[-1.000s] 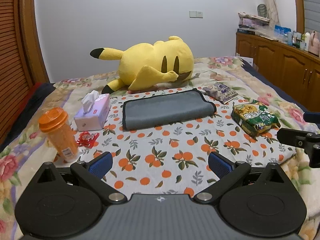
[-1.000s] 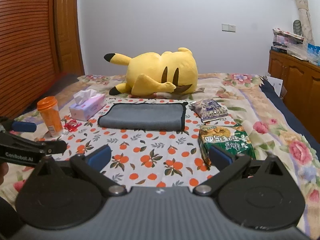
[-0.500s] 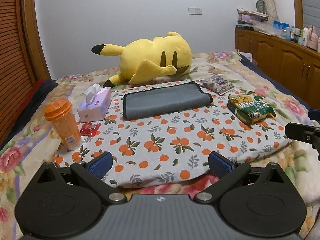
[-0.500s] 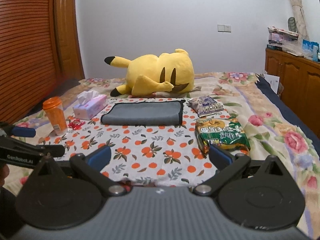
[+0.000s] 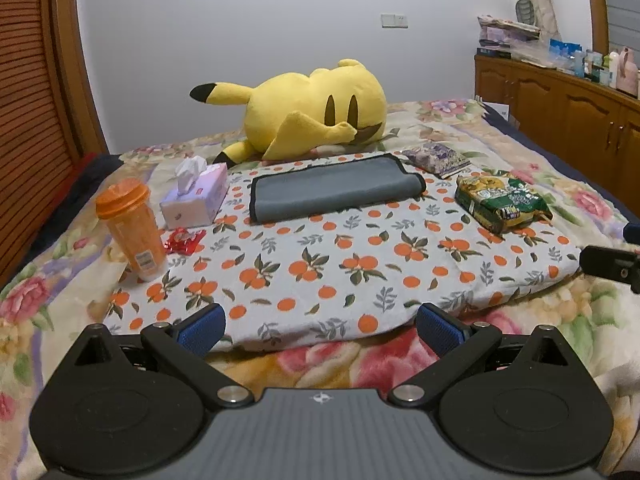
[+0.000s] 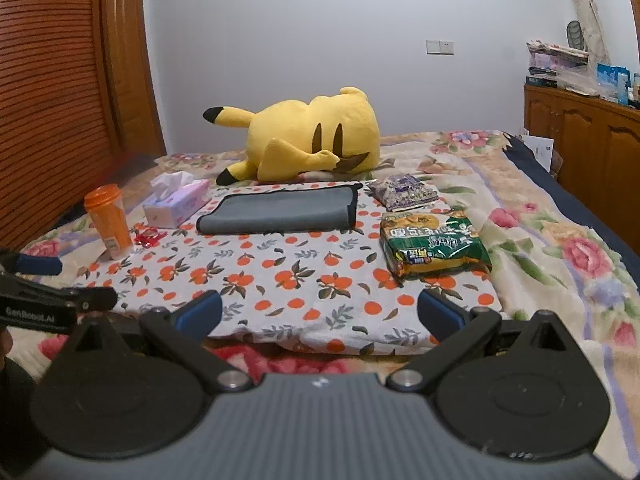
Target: Fold towel
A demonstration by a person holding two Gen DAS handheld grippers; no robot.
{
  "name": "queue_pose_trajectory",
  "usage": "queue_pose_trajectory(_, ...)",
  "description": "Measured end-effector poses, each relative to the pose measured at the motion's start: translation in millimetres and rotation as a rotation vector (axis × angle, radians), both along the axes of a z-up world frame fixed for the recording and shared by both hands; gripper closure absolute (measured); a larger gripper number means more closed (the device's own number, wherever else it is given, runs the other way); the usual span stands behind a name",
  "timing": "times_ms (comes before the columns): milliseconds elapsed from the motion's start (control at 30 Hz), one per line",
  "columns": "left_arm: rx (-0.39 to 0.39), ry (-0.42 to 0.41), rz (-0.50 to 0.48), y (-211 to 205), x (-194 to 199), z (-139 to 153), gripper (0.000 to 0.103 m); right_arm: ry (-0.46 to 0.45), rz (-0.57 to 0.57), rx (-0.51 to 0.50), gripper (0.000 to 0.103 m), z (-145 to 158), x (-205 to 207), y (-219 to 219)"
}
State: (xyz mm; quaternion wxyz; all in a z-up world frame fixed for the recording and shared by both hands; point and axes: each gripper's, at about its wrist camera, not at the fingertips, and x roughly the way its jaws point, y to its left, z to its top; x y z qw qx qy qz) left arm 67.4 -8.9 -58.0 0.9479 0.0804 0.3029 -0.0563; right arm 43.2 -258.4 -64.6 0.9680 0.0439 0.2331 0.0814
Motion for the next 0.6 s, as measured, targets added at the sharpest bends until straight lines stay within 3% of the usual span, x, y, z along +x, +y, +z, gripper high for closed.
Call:
queue_pose_trajectory(233, -0.012, 0.001, 0.021, 7, -11, -13, 0.0, -0.011, 0.014, -0.001, 0.0, -5, -6, 0)
queue_pose_trajectory(600, -0.008, -0.045, 0.031, 4, -23, -6, 0.0, -0.035, 0.017, -0.029, 0.0, -6, -17, 2)
